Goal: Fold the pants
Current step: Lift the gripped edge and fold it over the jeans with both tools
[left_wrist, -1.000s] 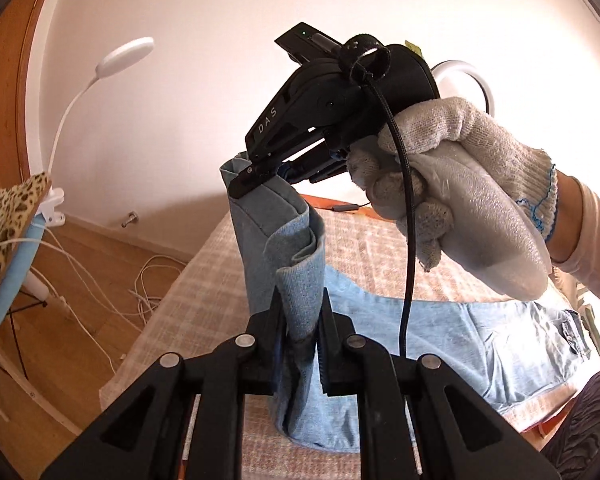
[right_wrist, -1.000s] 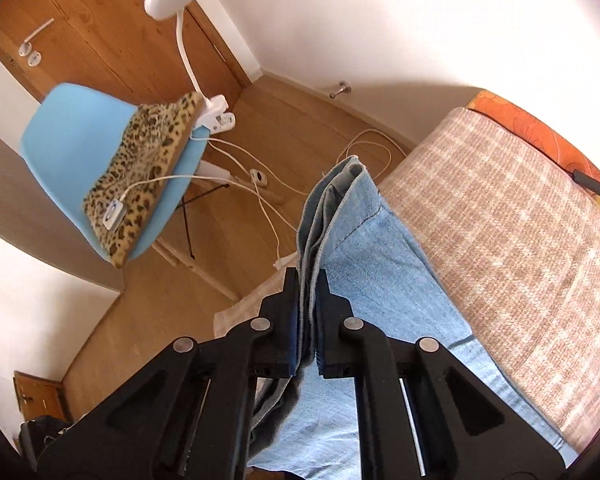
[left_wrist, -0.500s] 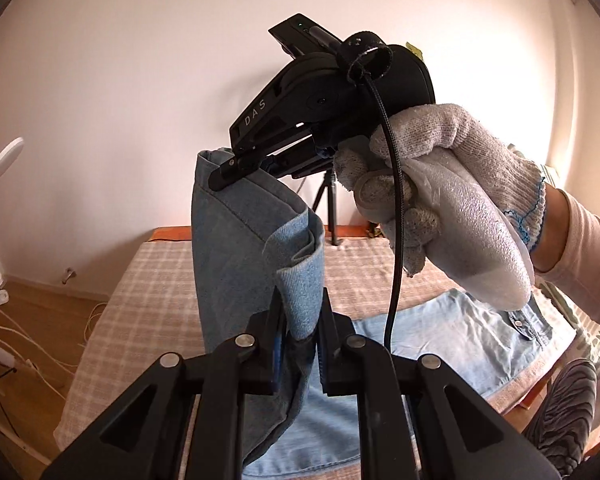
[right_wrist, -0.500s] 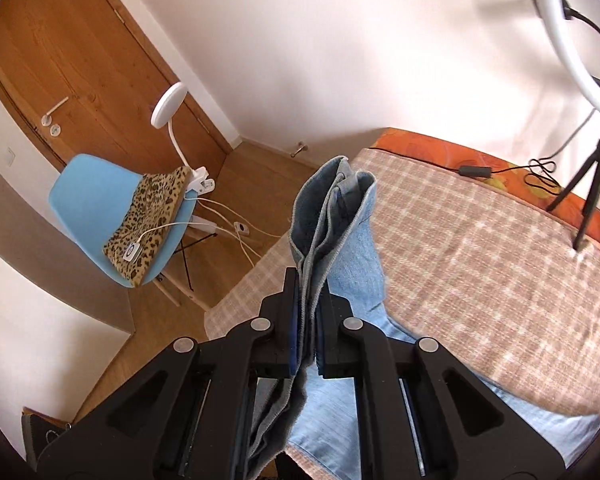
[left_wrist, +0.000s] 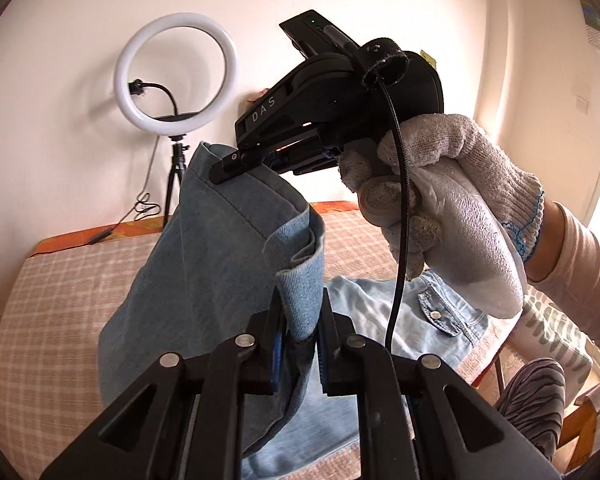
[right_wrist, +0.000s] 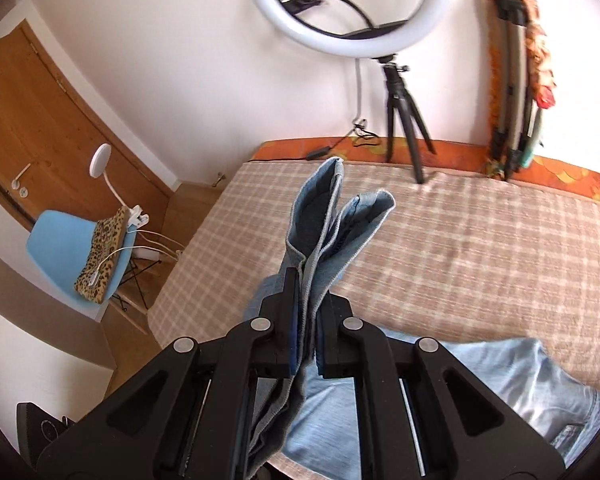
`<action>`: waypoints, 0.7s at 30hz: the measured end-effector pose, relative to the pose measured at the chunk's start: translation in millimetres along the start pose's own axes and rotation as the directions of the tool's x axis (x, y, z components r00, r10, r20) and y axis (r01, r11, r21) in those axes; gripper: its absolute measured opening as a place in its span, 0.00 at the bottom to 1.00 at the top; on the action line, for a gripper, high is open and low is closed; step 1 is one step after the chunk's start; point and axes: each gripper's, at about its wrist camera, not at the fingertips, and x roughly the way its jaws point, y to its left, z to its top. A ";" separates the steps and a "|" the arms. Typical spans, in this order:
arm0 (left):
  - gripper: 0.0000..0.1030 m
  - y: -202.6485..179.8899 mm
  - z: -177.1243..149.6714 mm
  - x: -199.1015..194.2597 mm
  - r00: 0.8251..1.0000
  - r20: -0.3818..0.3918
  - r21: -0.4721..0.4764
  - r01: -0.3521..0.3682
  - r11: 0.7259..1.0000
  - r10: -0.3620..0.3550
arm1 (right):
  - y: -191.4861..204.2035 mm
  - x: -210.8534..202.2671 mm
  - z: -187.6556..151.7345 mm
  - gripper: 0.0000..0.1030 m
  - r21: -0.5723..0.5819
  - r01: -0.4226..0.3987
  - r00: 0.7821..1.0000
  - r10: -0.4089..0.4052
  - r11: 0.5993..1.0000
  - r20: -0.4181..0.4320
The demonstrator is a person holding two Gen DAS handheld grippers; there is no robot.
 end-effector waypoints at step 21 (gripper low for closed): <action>0.10 -146.1 -27.3 129.5 0.953 -0.168 0.024 0.260 0.965 -0.253 | -221.0 -80.5 -108.4 0.07 0.250 0.144 0.989 -0.151 0.958 0.007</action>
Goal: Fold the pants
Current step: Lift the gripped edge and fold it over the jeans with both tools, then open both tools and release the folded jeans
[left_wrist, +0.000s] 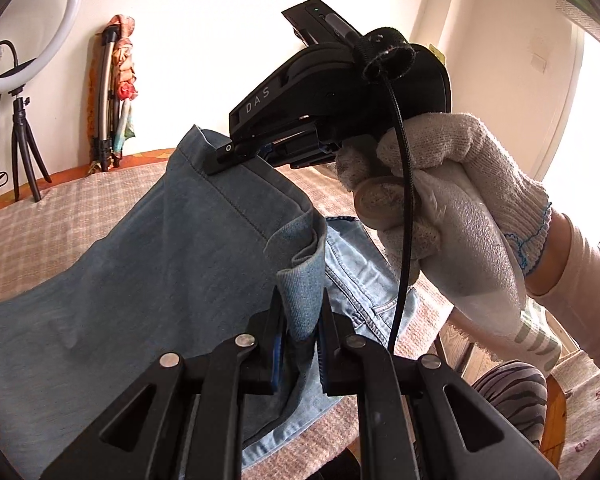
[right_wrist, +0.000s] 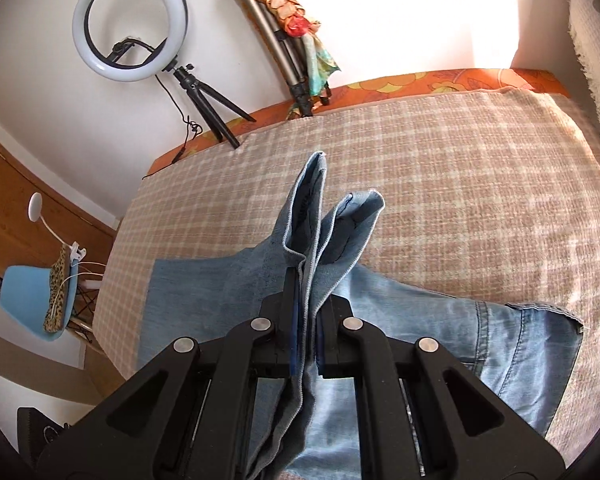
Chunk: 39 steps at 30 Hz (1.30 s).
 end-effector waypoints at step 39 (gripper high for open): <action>0.10 -95.1 -20.5 112.6 0.951 -0.306 0.150 0.102 0.983 -0.052 | -142.7 -11.6 -77.5 0.07 0.182 0.082 0.996 -0.089 0.980 0.030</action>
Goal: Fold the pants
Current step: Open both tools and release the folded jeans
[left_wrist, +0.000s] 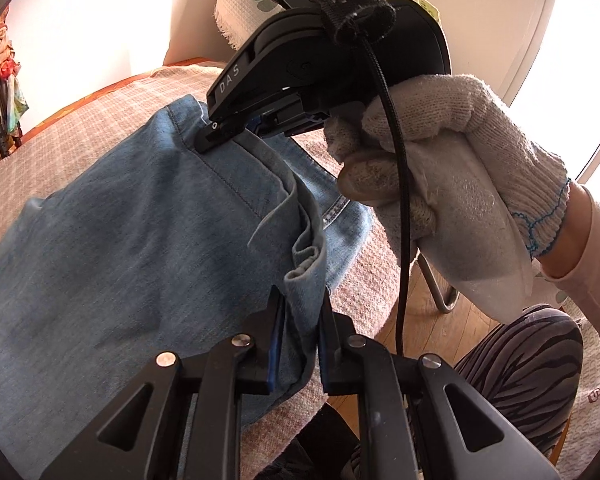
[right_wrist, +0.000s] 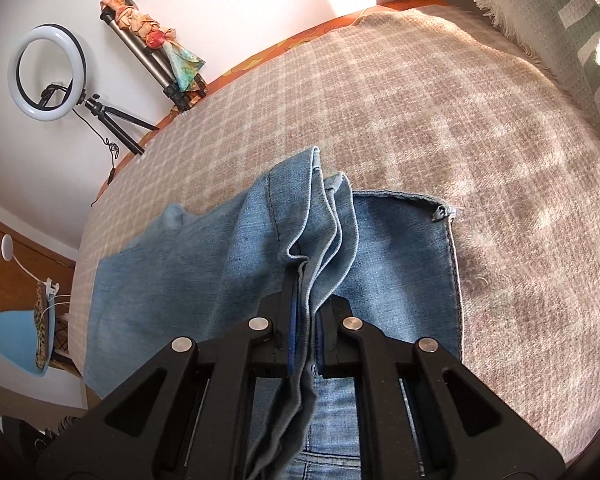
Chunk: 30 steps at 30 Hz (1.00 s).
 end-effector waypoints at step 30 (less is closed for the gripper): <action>0.50 152.7 -115.3 -141.8 0.954 0.011 -0.334 -0.280 0.900 0.301 | 134.7 15.3 -54.4 0.50 -0.359 0.134 0.990 -0.111 0.924 0.086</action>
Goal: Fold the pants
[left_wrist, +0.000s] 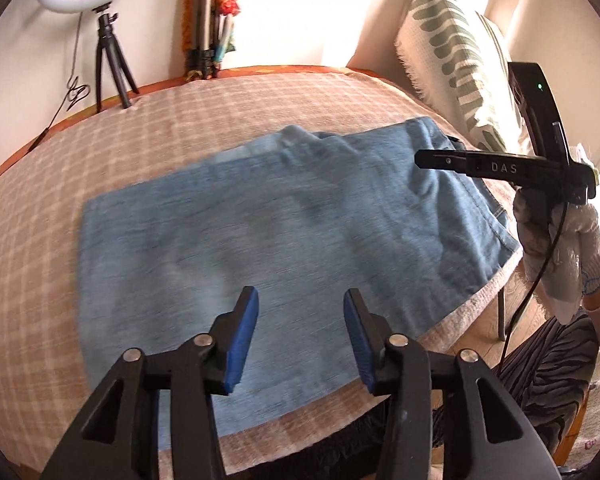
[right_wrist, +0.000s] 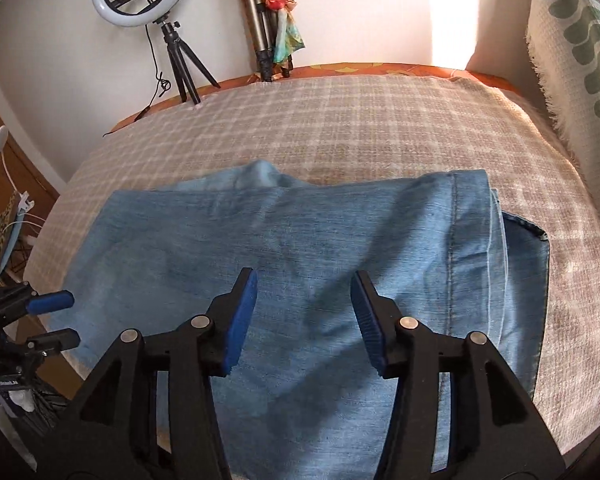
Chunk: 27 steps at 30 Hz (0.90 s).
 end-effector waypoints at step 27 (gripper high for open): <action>0.49 126.0 -59.7 -1.0 0.994 -0.008 -0.244 -0.111 0.963 0.113 | 91.2 11.8 38.4 0.54 -0.078 -0.094 0.995 0.090 0.993 -0.053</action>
